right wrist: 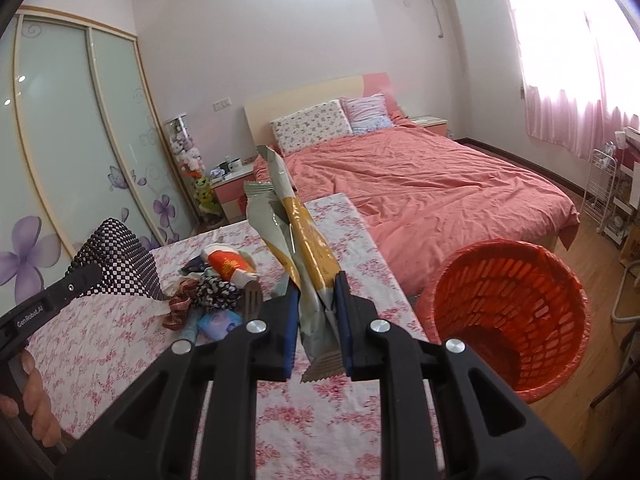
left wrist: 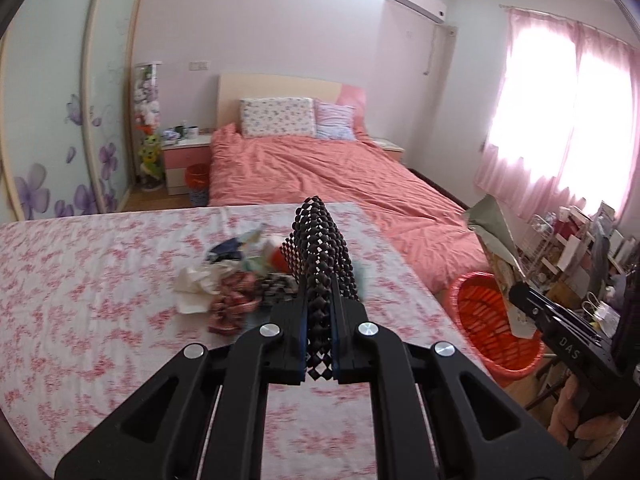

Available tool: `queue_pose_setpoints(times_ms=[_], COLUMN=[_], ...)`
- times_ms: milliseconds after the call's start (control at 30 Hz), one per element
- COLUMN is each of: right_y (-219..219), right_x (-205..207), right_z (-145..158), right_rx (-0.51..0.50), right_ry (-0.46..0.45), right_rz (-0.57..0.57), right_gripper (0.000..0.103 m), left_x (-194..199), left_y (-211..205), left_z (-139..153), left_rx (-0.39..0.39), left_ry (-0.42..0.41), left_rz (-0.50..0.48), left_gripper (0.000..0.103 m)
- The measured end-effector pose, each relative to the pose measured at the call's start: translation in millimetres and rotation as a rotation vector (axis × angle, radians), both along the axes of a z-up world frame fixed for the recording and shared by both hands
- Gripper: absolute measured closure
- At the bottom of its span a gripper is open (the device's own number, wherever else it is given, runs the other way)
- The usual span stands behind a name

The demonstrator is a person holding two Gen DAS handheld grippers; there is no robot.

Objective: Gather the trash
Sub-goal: 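Carry the scrubber and wrapper to the orange basket and open both tools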

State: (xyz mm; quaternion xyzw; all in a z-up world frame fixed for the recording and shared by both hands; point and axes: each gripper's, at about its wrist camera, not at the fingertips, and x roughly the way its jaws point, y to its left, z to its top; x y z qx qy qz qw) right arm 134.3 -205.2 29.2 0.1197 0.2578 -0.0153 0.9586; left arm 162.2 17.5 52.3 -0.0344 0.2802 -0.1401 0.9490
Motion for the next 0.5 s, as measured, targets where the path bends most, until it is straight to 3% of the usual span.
queue_pose_setpoints(times_ms=[500], right_y=[-103], right_x=[-14], right_z=[-21], right_rx=[0.060], right_ry=[0.026], right_rz=[-0.212], right_gripper=[0.085], left_x=[17], left_y=[-118], left_z=[-19], left_rx=[-0.019], left_ry=[0.048], left_rz=[-0.250], left_gripper=[0.095])
